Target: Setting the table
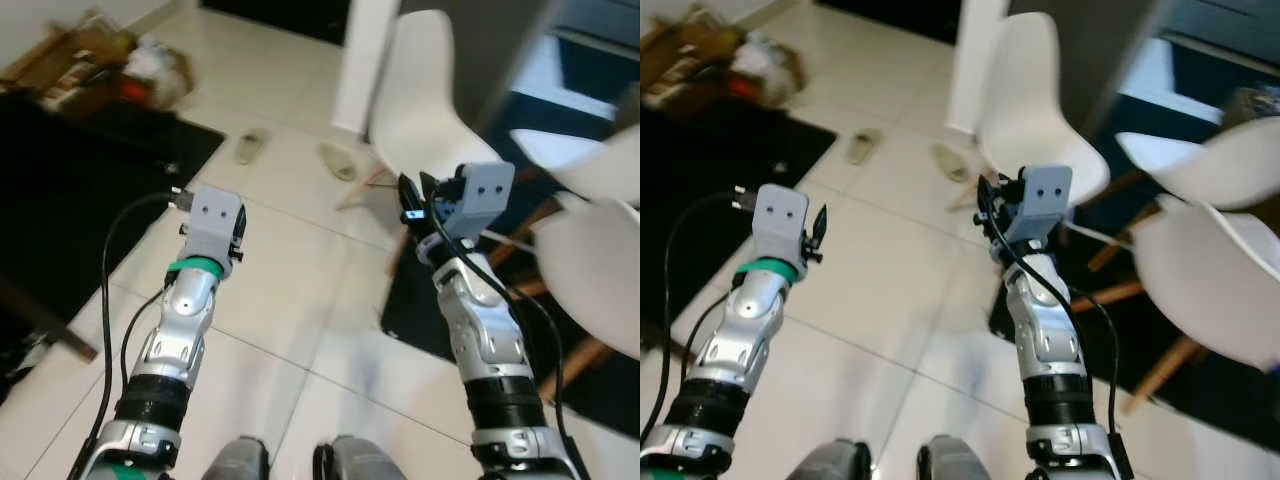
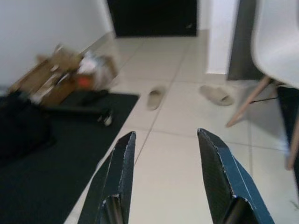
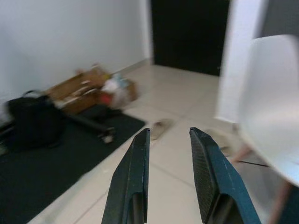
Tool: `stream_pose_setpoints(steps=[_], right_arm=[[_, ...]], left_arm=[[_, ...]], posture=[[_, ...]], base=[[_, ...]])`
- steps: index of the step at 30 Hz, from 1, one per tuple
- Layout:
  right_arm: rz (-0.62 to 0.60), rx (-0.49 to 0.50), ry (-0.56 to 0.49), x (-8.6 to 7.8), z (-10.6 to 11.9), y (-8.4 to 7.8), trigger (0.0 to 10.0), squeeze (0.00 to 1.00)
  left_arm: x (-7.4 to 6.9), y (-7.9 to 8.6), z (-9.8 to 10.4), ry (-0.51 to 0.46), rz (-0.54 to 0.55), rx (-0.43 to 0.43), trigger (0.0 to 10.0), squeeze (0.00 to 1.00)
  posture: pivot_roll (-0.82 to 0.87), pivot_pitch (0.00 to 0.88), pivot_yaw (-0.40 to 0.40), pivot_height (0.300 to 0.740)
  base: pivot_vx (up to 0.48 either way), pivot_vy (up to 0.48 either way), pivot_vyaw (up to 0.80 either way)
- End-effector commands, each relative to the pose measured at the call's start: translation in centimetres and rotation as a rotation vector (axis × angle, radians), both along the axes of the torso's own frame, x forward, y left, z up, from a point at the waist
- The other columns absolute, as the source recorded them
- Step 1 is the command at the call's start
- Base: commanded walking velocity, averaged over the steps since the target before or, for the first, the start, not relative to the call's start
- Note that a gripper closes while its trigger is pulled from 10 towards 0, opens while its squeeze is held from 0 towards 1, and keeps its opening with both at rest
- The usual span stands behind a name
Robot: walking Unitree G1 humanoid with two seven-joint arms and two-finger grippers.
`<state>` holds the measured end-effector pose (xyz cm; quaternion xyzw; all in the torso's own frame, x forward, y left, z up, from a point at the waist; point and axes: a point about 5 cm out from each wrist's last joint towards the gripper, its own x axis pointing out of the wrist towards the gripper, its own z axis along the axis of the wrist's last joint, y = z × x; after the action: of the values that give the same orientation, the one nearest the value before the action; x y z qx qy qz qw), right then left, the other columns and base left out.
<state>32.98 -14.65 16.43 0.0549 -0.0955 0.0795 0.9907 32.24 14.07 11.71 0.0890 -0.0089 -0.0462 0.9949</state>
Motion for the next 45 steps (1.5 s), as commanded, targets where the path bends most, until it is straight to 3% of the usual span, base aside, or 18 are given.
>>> stream_pose_setpoints(steps=[1, 8, 20, 31, 34, 45], right_arm=[[-0.012, -0.007, 0.016, -0.2, -0.6, -0.3, 10.0, 0.0], [0.014, -0.011, 0.018, -0.4, -0.8, 0.2, 10.0, 0.0], [0.017, -0.01, 0.016, -0.5, -0.8, 0.2, 10.0, 0.0], [0.023, -0.004, 0.018, -0.5, -0.9, 0.3, 10.0, 0.0], [0.018, 0.003, 0.019, -0.5, -0.9, 0.3, 10.0, 0.0], [0.001, 0.011, 0.013, -0.4, -0.7, -0.1, 10.0, 0.0]], left_arm=[[-1.0, -0.9, -0.9, 0.057, -0.061, -0.046, 10.0, 0.0], [-1.9, -2.1, -1.2, 0.073, -0.112, -0.095, 10.0, 0.0], [-1.9, -2.1, -1.0, 0.11, -0.13, -0.122, 10.0, 0.0], [-2.2, -1.9, -0.7, 0.08, -0.106, -0.046, 10.0, 0.0], [-1.9, -1.6, -0.3, 0.04, -0.072, 0.022, 10.0, 0.0], [-1.0, -1.4, 0.7, -0.004, -0.07, 0.07, 10.0, 0.0]], posture=[[-0.03, 0.0, -0.019, 0.74], [-0.02, 0.0, -0.016, 0.74], [-0.03, 0.0, -0.014, 0.74], [-0.03, 0.0, -0.011, 0.74], [-0.03, 0.0, -0.008, 0.74], [-0.03, 0.0, -0.001, 0.74]], base=[[0.0, 0.0, 0.8], [0.0, 0.0, 0.8], [0.0, 0.0, 0.8], [0.0, 0.0, 0.8], [0.0, 0.0, 0.8], [0.0, 0.0, 0.8]])
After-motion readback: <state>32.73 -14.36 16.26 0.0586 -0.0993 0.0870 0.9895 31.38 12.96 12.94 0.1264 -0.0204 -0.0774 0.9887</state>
